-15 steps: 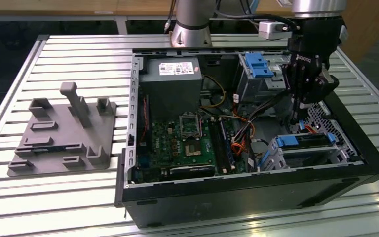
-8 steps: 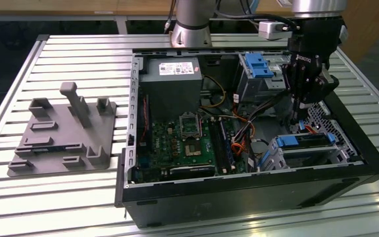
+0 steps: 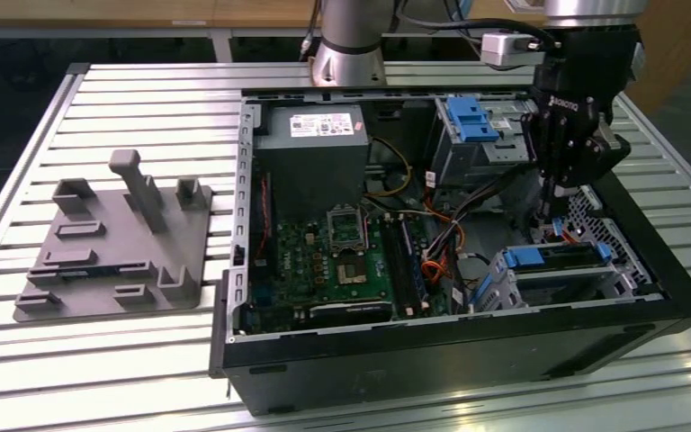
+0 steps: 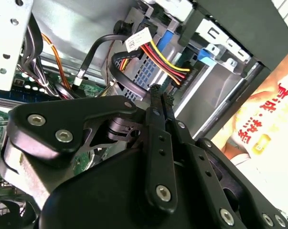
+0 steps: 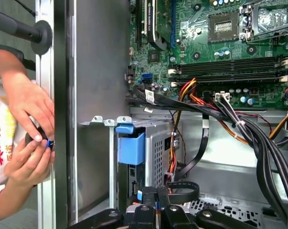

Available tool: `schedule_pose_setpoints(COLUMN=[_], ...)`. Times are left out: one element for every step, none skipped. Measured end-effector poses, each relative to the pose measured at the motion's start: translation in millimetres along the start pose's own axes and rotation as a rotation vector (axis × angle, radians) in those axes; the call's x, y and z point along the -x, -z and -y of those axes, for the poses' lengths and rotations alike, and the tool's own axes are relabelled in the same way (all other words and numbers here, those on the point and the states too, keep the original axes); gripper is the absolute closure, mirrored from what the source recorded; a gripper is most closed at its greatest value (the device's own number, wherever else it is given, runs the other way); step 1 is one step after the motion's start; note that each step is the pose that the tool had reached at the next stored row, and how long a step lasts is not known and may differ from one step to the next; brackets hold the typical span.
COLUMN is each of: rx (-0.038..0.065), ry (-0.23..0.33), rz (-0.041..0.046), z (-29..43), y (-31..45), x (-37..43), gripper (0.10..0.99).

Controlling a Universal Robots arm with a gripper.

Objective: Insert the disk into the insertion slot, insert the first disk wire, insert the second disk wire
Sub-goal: 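Insert the second disk wire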

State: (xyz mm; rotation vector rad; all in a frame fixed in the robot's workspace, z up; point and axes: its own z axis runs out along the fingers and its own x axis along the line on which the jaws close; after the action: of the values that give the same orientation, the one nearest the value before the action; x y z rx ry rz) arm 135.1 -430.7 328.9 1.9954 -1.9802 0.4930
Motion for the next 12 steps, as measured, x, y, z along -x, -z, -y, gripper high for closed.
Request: schedule_pose_setpoints(rx=[0.002, 0.002, 0.003, 0.003, 0.003, 0.003, 0.003, 0.003, 0.003, 0.003, 0.003, 0.003], ry=[0.001, 0.001, 0.001, 0.000, 0.000, 0.000, -0.001, -0.001, -0.002, -0.002, -0.002, -0.002], rz=[0.0002, 0.0020, 0.0061, 0.0113, 0.0182, 0.0278, 0.0397, 0.0518, 0.0628, 0.0711, 0.0780, 0.0832], z=[0.7, 0.8, 0.8, 0.8, 0.8, 0.8, 0.8, 0.8, 0.7, 0.7, 0.8, 0.8], y=[0.3, -0.2, -0.8, -1.3, -1.8, -2.2, -2.6, -3.0, -3.5, -3.6, -3.5, -2.8], x=[-0.9, -2.0, -3.3, -4.3, -5.2, -6.1, -7.1, -7.9, -8.9, -10.1, -11.8, -13.8], gripper=[0.941, 0.941, 0.941, 0.941, 0.941, 0.941, 0.941, 0.941, 0.941, 0.941, 0.941, 0.941])
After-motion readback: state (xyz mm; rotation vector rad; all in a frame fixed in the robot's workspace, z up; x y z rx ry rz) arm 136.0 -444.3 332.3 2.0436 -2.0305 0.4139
